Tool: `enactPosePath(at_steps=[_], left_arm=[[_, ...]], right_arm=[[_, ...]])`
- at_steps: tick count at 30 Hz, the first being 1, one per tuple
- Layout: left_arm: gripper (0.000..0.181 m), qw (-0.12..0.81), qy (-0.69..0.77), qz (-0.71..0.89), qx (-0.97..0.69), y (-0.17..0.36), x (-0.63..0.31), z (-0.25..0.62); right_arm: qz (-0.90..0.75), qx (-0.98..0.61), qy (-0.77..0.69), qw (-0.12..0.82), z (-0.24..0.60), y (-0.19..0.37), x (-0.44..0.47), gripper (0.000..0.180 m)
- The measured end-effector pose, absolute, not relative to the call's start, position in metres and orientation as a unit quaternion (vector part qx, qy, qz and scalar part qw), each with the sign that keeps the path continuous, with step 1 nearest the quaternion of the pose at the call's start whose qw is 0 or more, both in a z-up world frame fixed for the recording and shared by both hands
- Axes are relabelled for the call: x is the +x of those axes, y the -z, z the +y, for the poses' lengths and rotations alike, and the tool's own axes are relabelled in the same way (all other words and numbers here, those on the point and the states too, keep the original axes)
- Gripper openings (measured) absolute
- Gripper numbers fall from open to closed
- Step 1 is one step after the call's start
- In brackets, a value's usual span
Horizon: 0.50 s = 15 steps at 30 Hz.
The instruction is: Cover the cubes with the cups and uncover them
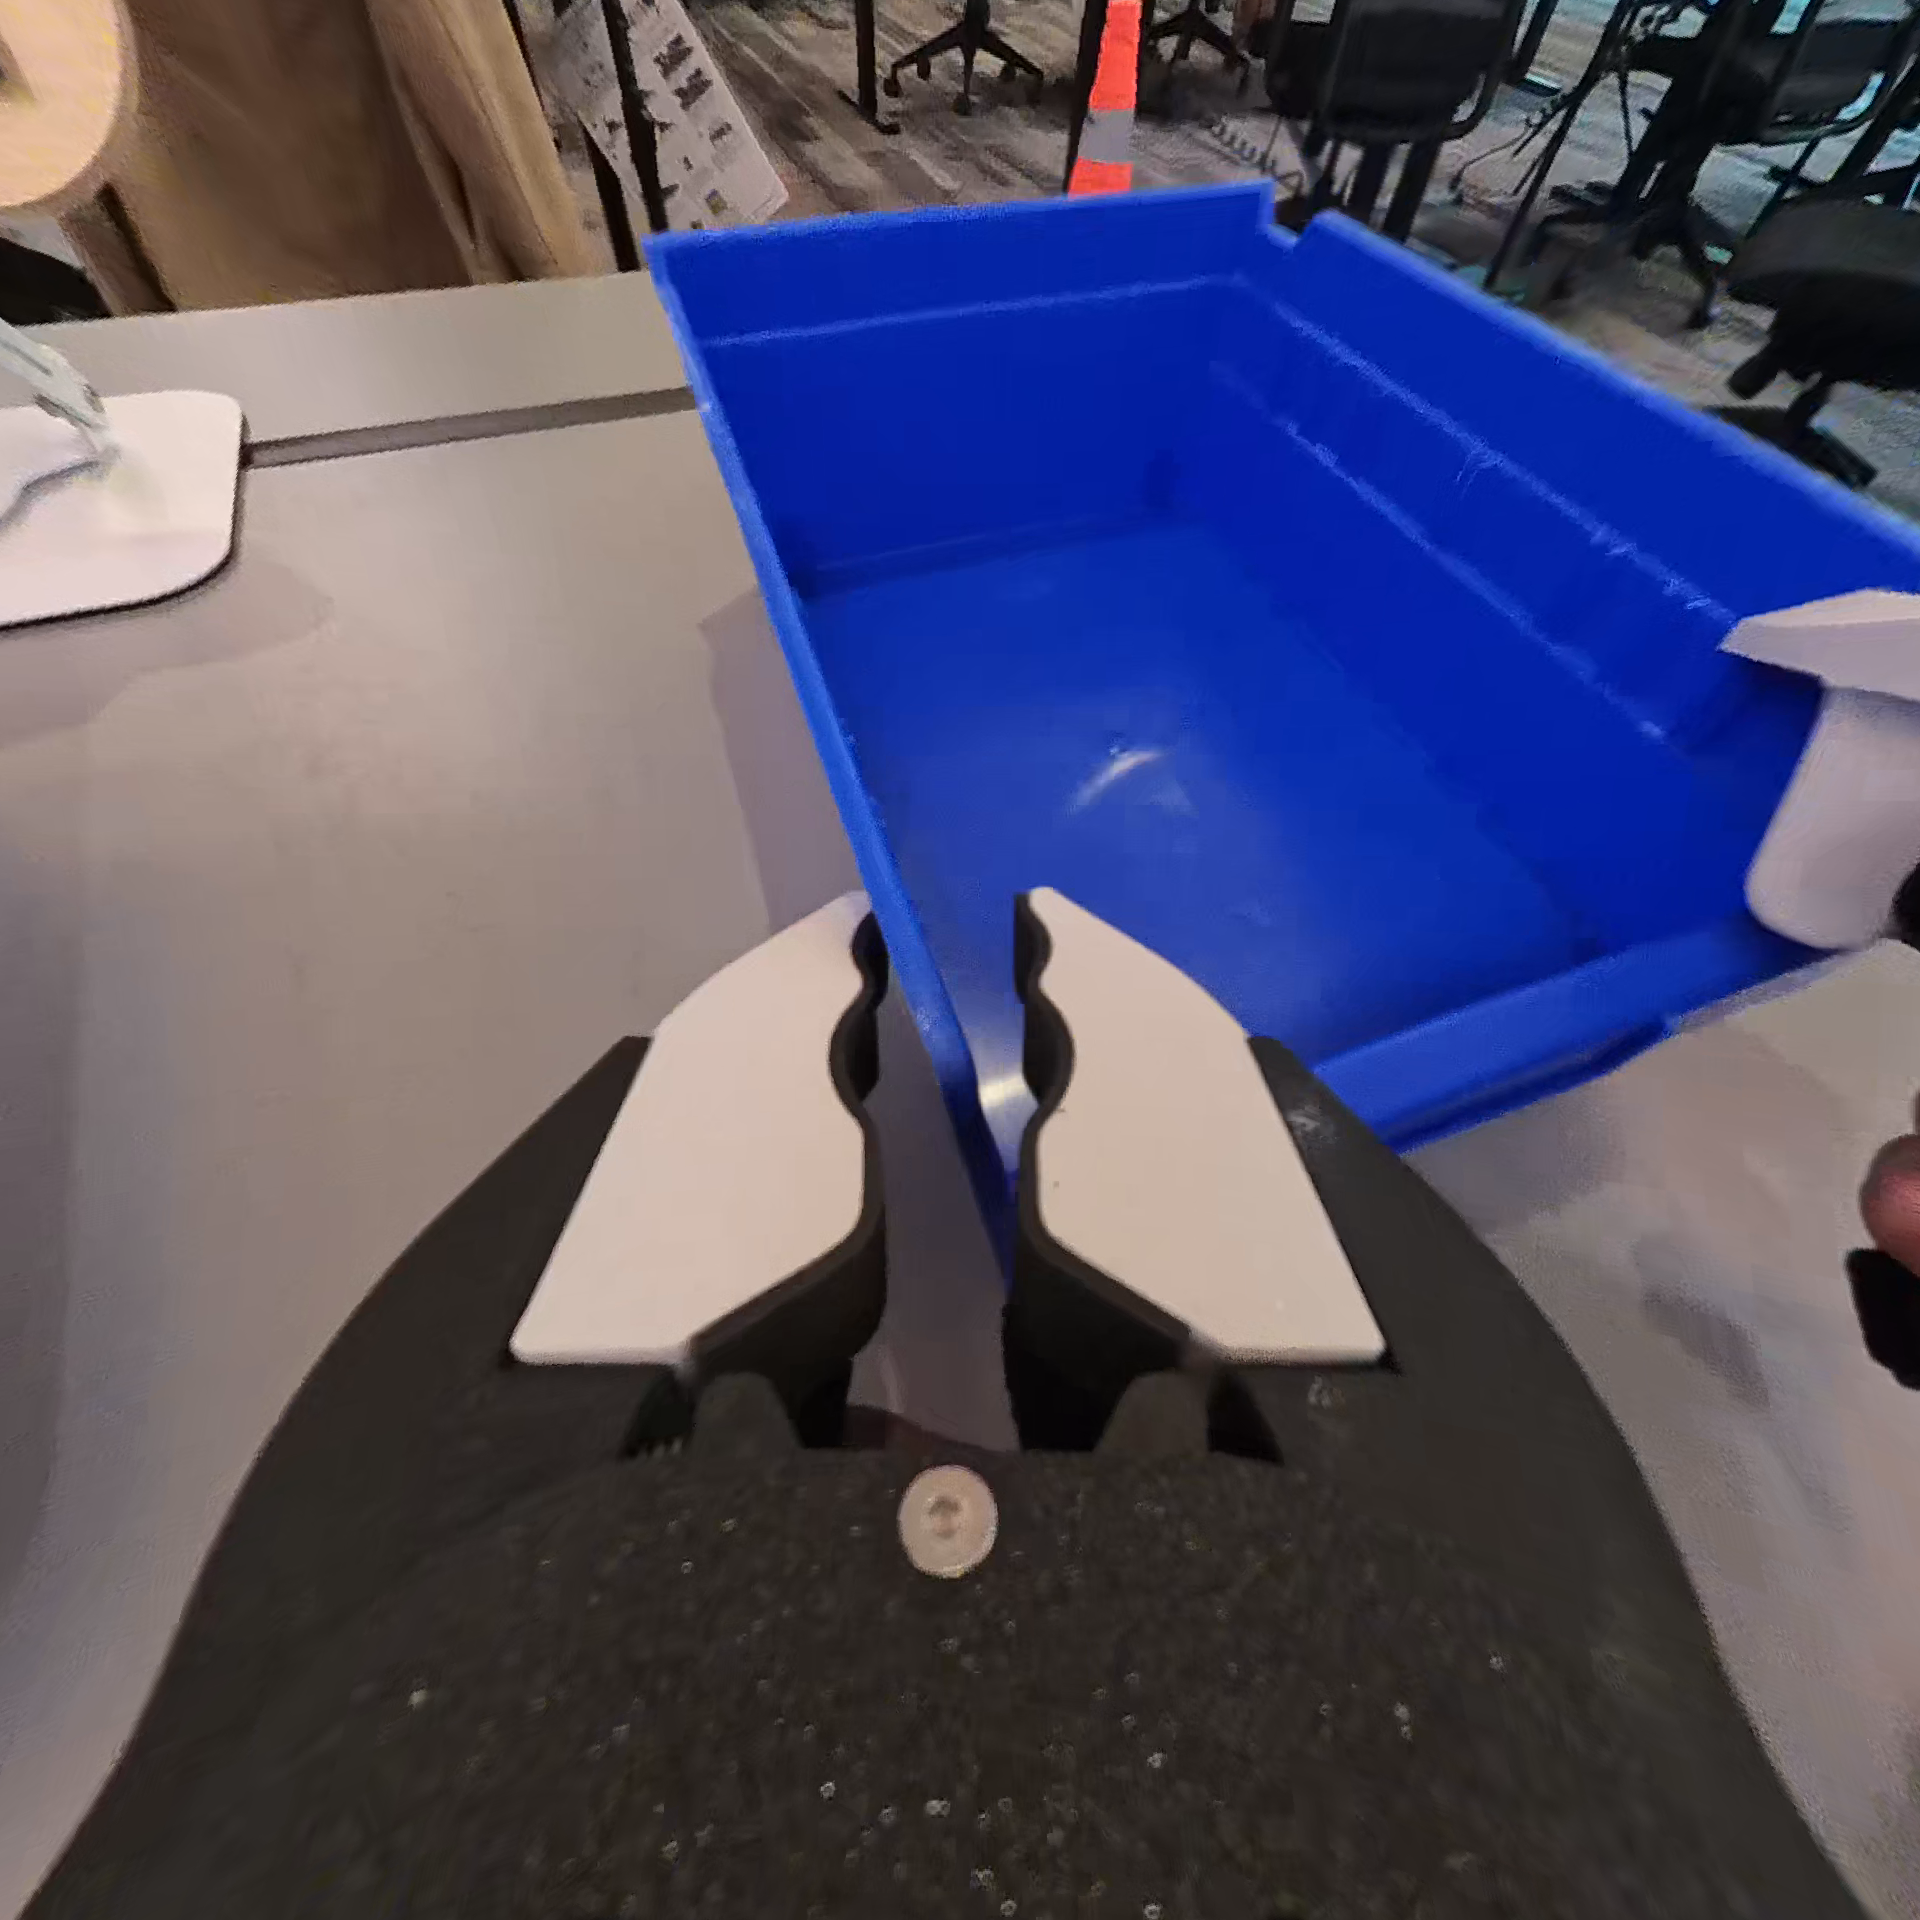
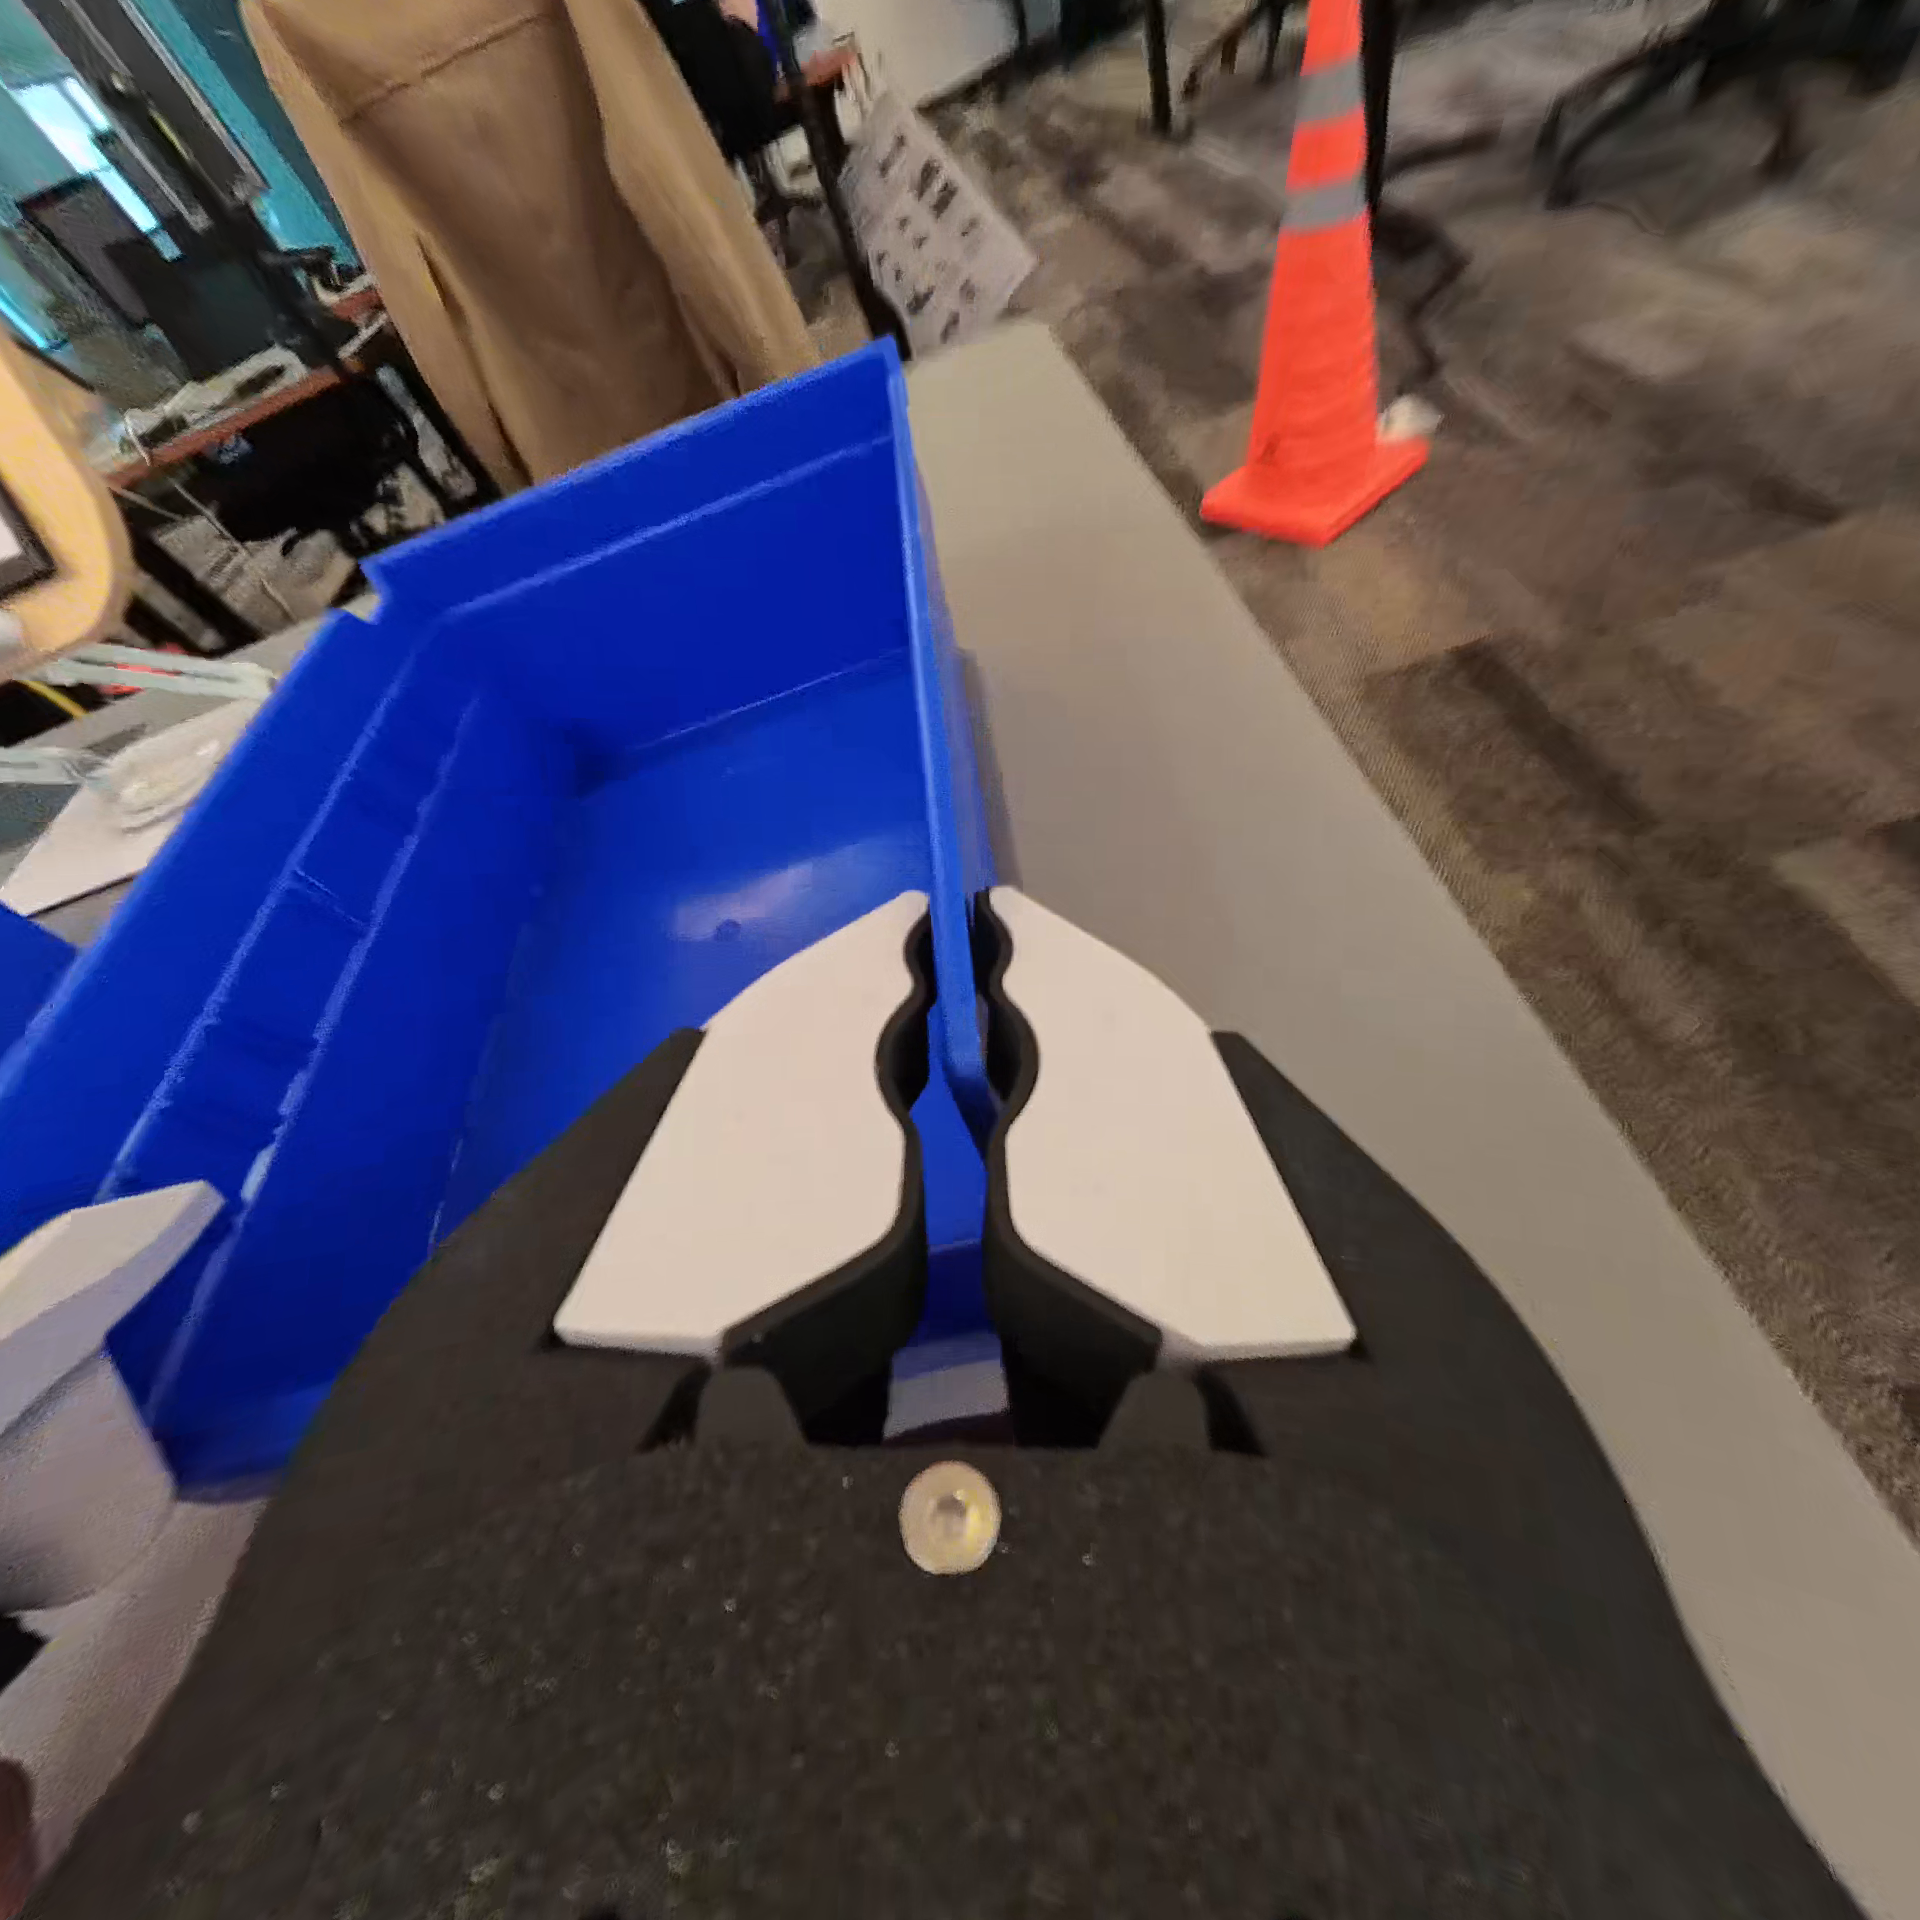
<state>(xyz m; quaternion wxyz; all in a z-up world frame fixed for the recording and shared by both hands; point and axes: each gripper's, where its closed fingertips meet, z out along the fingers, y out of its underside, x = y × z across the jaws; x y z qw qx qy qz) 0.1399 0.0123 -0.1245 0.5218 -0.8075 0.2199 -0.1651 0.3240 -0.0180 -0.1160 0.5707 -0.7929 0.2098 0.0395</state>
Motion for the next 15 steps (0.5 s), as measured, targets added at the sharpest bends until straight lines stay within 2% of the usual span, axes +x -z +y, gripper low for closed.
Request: enactPosePath(at_steps=[4,6,8,12,15], left_arm=[[0.039,0.5,0.185,0.237,-0.812,0.124,0.14,0.009],[0.04,0.481,0.23,0.249,-0.808,0.112,0.136,0.0],[0.04,0.491,0.247,0.276,-0.789,0.086,0.113,-0.015],[0.046,0.545,0.227,0.307,-0.746,0.034,0.011,-0.041],[0.052,0.584,0.143,0.286,-0.746,0.021,-0.094,-0.036]], right_arm=[[0.199,-0.79,-0.045,0.578,-0.016,0.119,0.32,0.006],[0.209,-0.776,-0.012,0.595,-0.023,0.105,0.326,0.022],[0.21,-0.757,0.034,0.618,-0.038,0.078,0.331,0.027],[0.15,-0.711,0.08,0.682,-0.059,-0.007,0.288,0.033],[0.068,-0.677,-0.018,0.733,-0.05,-0.053,0.189,0.035]])
